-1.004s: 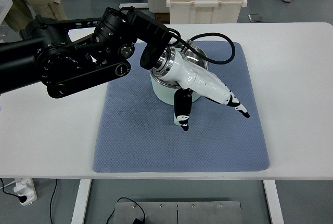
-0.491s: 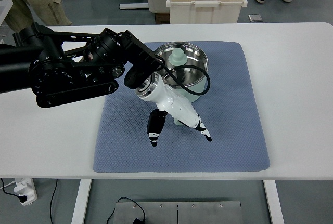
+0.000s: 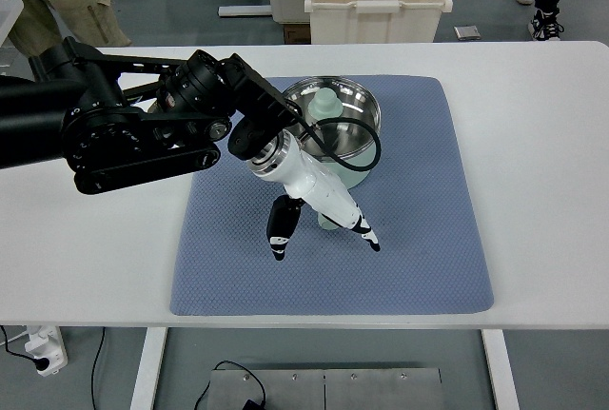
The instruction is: Rotate green pot handle
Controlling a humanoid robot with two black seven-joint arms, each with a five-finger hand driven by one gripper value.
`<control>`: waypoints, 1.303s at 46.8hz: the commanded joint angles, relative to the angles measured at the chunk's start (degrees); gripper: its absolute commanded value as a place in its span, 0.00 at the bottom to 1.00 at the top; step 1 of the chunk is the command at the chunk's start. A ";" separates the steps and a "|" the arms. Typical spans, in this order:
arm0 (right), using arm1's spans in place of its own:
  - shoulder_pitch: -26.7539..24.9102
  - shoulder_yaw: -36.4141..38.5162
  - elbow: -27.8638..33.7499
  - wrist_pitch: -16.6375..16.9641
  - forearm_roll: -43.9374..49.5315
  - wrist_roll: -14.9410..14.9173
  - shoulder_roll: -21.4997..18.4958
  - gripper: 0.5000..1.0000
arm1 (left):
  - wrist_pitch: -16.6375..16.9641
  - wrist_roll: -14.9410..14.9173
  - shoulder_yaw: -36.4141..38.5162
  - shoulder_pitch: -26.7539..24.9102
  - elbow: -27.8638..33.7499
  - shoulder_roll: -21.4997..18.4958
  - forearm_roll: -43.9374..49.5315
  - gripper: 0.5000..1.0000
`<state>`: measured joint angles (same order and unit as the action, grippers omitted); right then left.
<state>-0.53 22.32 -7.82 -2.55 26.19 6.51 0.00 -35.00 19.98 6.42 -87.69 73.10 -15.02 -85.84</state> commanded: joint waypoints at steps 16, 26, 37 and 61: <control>0.01 0.00 0.00 0.00 0.00 -0.01 0.00 1.00 | 0.00 -0.03 1.66 -0.02 -0.32 -0.27 -1.43 1.00; 0.01 0.00 0.00 0.00 0.00 -0.01 0.00 1.00 | 0.00 -0.03 2.90 -0.02 -0.23 -0.89 -2.05 1.00; 0.01 0.00 0.00 0.00 0.00 -0.01 0.00 1.00 | 0.00 -0.03 3.95 -0.64 -0.23 -2.73 -2.05 1.00; 0.01 0.00 0.00 0.00 0.00 -0.01 0.00 1.00 | 0.00 -0.03 6.59 -2.66 0.03 -6.42 -2.14 1.00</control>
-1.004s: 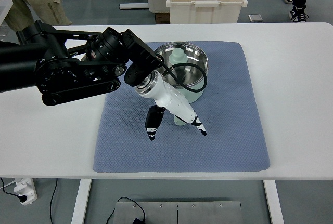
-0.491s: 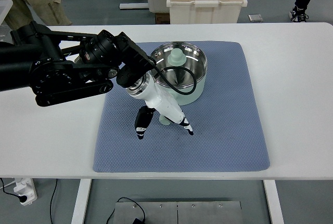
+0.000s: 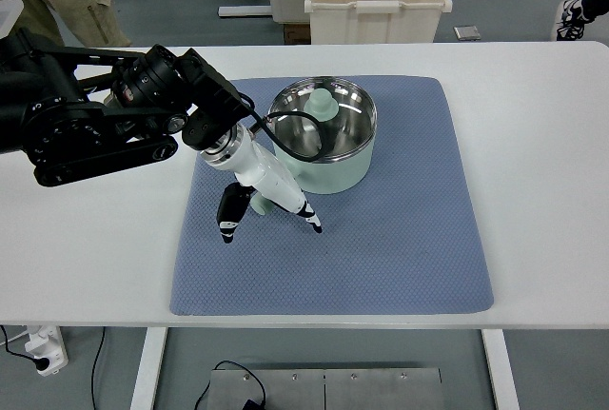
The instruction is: Rotate green pot handle
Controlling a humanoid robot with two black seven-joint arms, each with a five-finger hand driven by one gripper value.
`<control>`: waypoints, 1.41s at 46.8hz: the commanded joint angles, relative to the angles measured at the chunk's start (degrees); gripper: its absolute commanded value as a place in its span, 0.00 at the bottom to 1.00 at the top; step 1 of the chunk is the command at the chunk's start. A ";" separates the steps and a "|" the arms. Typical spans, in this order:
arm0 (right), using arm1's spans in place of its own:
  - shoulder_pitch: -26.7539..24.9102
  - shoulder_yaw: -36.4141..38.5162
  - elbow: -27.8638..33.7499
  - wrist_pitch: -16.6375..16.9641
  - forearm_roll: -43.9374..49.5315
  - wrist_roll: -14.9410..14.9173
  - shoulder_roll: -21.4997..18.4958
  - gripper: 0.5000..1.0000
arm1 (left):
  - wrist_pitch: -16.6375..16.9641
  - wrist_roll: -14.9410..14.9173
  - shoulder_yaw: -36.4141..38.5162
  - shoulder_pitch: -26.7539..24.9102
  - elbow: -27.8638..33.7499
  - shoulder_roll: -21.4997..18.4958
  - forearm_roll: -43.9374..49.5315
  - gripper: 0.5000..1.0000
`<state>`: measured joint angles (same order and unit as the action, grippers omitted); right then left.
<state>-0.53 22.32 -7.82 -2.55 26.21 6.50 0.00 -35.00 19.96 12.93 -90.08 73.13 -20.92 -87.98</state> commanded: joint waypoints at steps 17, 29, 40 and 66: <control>0.00 0.00 0.00 0.00 -0.02 0.00 0.00 1.00 | 0.00 -0.01 2.63 -1.33 0.08 -2.28 0.00 1.00; 0.00 0.00 0.00 0.00 -0.02 0.00 0.00 1.00 | 0.00 -0.01 4.12 -1.68 -0.09 -3.16 -0.26 1.00; 0.00 0.00 0.00 0.00 -0.02 0.00 0.00 1.00 | 0.00 -0.10 4.21 -1.94 -0.36 -4.22 -0.35 1.00; 0.00 0.00 0.00 0.00 -0.02 0.00 0.00 1.00 | 0.00 -0.19 4.21 -1.85 -4.05 -4.22 -0.35 1.00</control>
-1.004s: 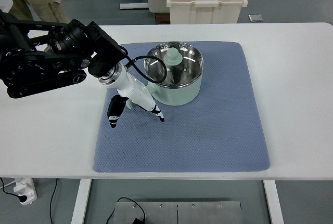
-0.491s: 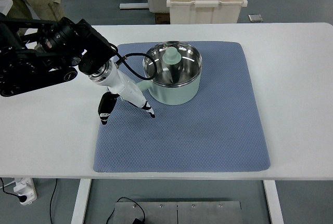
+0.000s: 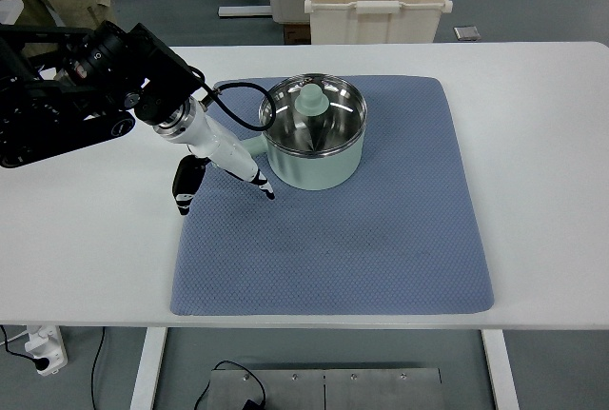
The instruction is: Rotate green pot handle
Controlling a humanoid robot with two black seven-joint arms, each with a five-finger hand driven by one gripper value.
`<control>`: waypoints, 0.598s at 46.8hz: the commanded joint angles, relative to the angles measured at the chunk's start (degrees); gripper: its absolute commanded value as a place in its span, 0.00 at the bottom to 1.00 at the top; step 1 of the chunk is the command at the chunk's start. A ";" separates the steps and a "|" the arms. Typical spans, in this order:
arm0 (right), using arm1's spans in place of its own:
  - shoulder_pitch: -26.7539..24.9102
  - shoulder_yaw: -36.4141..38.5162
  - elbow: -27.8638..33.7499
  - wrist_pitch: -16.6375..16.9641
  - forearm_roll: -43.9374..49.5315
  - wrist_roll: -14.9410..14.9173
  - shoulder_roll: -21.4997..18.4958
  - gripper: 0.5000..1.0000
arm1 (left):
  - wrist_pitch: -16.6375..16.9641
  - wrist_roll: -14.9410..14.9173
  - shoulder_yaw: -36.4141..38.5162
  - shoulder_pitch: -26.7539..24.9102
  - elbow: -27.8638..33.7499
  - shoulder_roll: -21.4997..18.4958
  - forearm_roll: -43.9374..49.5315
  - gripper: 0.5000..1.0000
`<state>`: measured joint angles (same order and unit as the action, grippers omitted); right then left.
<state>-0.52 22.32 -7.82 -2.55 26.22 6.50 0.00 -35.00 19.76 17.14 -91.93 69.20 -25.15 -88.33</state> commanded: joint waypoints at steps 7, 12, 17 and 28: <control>0.00 0.00 0.00 0.00 -0.02 0.00 0.00 1.00 | 0.00 0.01 0.00 0.17 -1.34 0.02 0.09 1.00; 0.00 0.00 0.00 0.00 -0.02 0.00 0.00 1.00 | 0.00 0.01 0.00 0.26 -2.49 0.10 0.09 1.00; 0.00 0.00 0.00 0.00 -0.02 0.00 0.00 1.00 | 0.00 -0.08 0.00 0.35 -3.80 0.19 0.09 1.00; 0.00 0.00 0.00 0.00 -0.02 0.00 0.00 1.00 | 0.00 -0.16 1.14 0.35 -5.03 0.63 0.09 1.00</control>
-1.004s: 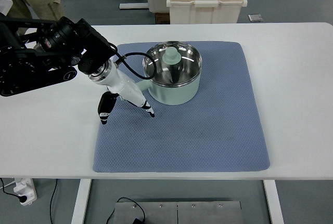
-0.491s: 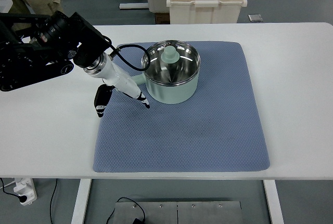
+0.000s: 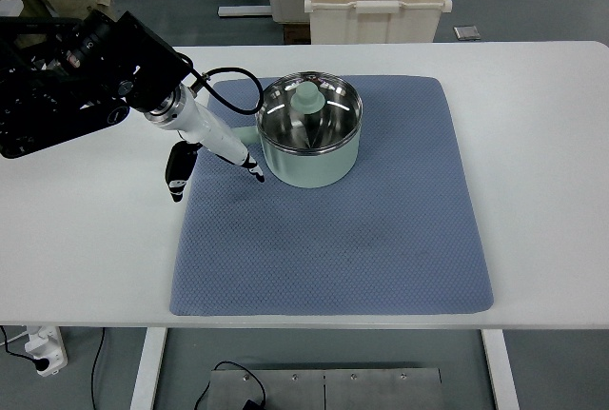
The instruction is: Rotate green pot handle
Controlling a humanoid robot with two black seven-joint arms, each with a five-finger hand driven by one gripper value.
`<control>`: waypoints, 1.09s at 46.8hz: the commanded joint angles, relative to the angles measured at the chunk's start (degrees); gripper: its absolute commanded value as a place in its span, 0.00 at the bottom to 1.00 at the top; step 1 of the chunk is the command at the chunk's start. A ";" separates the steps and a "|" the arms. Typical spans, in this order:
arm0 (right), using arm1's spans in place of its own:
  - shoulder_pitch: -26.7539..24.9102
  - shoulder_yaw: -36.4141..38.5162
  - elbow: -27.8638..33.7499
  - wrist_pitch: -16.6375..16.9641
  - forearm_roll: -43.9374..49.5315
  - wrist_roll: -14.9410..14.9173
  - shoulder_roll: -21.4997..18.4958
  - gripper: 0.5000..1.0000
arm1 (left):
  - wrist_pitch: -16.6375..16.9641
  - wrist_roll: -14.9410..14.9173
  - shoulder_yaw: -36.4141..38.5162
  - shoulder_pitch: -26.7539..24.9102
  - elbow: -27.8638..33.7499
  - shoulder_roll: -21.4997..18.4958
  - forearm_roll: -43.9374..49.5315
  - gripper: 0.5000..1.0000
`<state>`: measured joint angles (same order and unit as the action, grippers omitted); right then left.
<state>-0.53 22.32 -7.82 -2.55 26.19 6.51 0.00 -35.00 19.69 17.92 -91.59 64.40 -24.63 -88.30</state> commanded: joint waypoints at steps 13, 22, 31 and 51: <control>0.00 0.00 0.00 0.00 0.00 -0.01 0.00 1.00 | 0.00 -1.23 1.33 0.00 -1.74 0.37 0.05 1.00; 0.00 0.00 0.00 0.00 0.00 -0.01 0.00 1.00 | 0.00 -2.90 1.33 0.09 -2.26 1.07 -0.03 1.00; 0.00 0.00 0.00 0.00 0.00 -0.01 0.00 1.00 | 0.00 -3.78 1.33 0.27 -2.70 1.60 -0.03 1.00; 0.00 0.00 0.00 0.00 0.00 -0.01 0.00 1.00 | 0.00 0.52 1.07 -1.05 6.86 0.81 6.11 1.00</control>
<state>-0.52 22.32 -7.82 -2.55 26.20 6.51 0.00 -35.00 19.24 19.13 -92.15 68.53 -23.72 -83.37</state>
